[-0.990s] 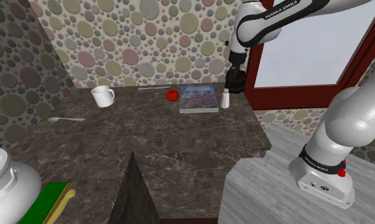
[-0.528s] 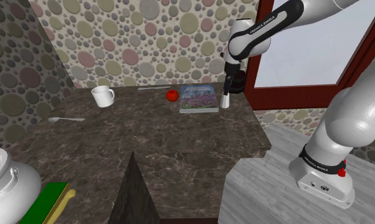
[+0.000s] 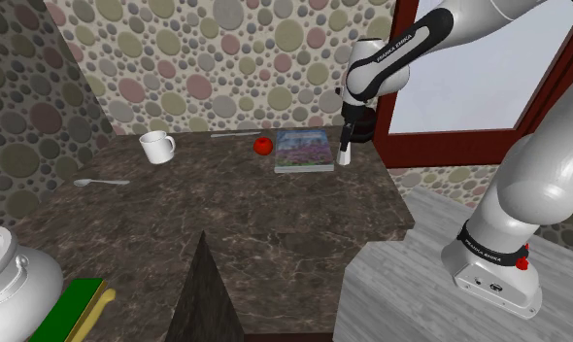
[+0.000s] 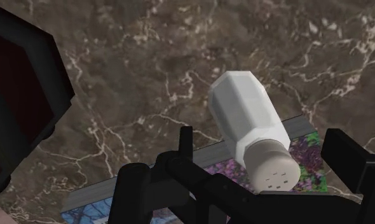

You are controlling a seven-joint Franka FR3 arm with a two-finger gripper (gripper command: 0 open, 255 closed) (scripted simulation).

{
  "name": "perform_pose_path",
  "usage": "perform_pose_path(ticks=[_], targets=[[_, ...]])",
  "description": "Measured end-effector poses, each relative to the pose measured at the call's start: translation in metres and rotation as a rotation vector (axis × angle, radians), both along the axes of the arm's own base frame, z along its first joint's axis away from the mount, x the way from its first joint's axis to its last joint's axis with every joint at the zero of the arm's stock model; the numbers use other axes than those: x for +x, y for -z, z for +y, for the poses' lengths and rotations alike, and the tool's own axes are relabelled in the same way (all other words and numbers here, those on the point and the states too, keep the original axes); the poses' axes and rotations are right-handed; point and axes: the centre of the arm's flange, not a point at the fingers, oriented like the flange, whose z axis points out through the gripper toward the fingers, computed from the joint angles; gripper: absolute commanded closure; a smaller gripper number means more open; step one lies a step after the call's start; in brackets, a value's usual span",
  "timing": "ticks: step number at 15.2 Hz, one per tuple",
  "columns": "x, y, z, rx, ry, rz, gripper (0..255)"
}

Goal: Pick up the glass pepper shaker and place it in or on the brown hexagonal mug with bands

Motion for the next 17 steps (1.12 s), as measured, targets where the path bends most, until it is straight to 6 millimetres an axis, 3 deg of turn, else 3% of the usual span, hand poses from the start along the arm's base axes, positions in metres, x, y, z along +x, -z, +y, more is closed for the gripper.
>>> perform_pose_path(ticks=[2,3,13,17], targets=[[0.000,0.000,0.000,0.000,0.000,0.000,0],[0.000,0.000,0.000,0.000,0.000,0.000,255],[0.000,0.000,0.000,0.000,0.000,-0.001,255],[0.001,-0.016,0.000,0.000,0.000,0.000,255]])
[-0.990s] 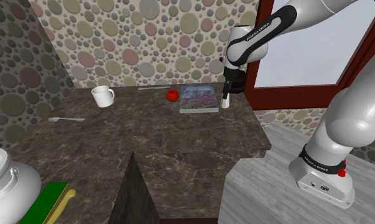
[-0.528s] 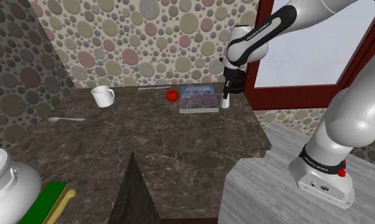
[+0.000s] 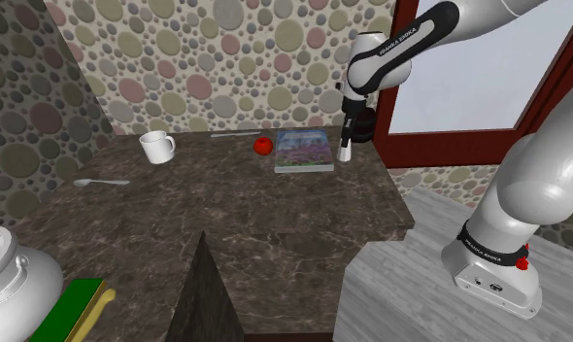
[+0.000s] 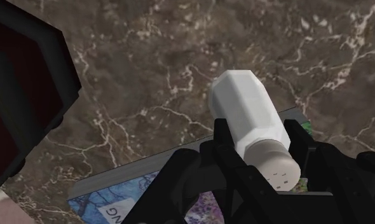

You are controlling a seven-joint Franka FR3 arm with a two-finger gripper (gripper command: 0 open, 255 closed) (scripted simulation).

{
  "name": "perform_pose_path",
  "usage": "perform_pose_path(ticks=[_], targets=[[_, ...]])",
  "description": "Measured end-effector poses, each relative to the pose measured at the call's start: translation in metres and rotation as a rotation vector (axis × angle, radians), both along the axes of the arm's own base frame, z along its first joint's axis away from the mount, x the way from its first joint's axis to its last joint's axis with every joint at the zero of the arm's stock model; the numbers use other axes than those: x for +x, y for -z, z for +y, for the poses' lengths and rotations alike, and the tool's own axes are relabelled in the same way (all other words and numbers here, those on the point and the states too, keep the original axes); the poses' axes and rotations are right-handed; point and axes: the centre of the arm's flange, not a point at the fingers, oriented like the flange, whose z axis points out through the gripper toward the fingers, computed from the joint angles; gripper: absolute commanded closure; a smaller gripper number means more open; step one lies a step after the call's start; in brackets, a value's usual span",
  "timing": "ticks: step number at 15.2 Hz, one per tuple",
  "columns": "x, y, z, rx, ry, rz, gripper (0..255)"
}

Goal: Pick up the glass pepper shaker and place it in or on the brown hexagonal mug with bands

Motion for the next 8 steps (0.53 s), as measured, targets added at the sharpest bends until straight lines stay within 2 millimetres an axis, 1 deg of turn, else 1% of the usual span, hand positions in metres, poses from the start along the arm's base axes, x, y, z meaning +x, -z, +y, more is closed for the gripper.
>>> perform_pose_path(ticks=[8], targets=[[0.000,-0.041,0.001,0.000,0.000,0.000,255]])
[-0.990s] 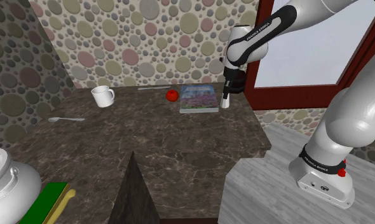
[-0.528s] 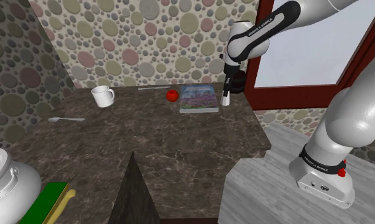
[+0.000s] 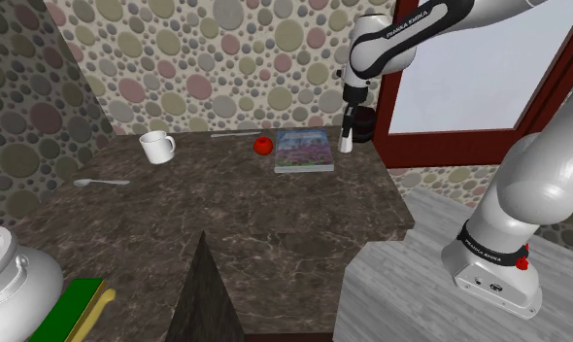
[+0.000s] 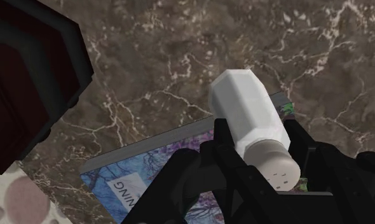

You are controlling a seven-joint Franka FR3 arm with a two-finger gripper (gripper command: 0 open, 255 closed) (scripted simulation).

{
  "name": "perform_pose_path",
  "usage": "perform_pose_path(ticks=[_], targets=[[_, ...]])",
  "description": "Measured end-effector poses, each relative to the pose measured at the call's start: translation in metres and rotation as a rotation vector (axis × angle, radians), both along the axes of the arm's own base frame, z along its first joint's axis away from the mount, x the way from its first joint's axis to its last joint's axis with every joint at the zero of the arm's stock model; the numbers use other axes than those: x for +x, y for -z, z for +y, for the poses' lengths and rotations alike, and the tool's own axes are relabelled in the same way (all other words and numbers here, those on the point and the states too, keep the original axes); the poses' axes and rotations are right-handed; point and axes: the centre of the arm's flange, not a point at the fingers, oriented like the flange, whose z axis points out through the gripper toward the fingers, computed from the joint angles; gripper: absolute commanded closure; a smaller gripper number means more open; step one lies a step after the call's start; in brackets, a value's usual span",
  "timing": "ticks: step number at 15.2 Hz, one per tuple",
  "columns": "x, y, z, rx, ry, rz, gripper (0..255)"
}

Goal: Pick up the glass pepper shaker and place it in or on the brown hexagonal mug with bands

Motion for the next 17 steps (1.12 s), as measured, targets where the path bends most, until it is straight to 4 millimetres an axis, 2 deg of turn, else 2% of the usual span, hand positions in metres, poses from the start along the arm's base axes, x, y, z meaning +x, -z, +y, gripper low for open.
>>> perform_pose_path(ticks=[17], targets=[[-0.001,-0.091,-0.001,0.000,0.000,0.000,255]])
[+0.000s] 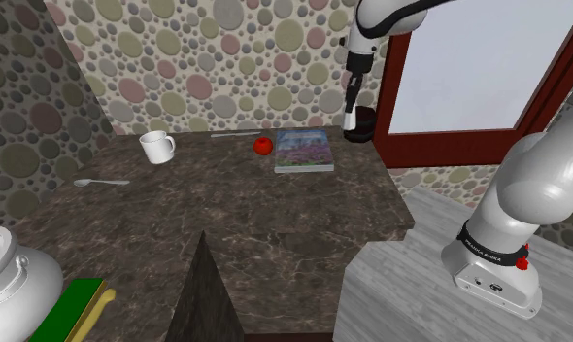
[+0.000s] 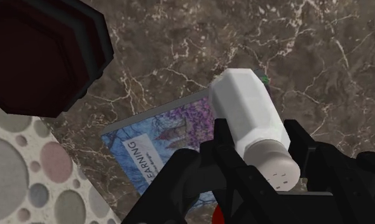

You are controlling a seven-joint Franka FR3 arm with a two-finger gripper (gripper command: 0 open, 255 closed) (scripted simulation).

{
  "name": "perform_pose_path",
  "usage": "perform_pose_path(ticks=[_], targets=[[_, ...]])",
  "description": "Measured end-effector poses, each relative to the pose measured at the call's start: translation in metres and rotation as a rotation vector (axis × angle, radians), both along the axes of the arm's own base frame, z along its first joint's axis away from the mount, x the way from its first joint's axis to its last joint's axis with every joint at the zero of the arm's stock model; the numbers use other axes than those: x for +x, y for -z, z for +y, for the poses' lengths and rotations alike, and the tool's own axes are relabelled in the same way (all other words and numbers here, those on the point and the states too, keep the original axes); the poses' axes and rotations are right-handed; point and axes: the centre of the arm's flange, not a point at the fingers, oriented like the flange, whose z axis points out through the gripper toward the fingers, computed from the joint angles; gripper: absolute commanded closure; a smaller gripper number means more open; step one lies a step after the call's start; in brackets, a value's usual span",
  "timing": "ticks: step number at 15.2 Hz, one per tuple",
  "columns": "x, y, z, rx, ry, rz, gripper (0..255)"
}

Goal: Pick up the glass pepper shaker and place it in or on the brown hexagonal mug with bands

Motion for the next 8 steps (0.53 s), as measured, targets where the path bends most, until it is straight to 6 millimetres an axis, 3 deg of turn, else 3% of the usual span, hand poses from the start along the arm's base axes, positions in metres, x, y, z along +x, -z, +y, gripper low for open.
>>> perform_pose_path(ticks=[8], targets=[[0.001,-0.041,0.000,0.000,0.000,0.000,255]])
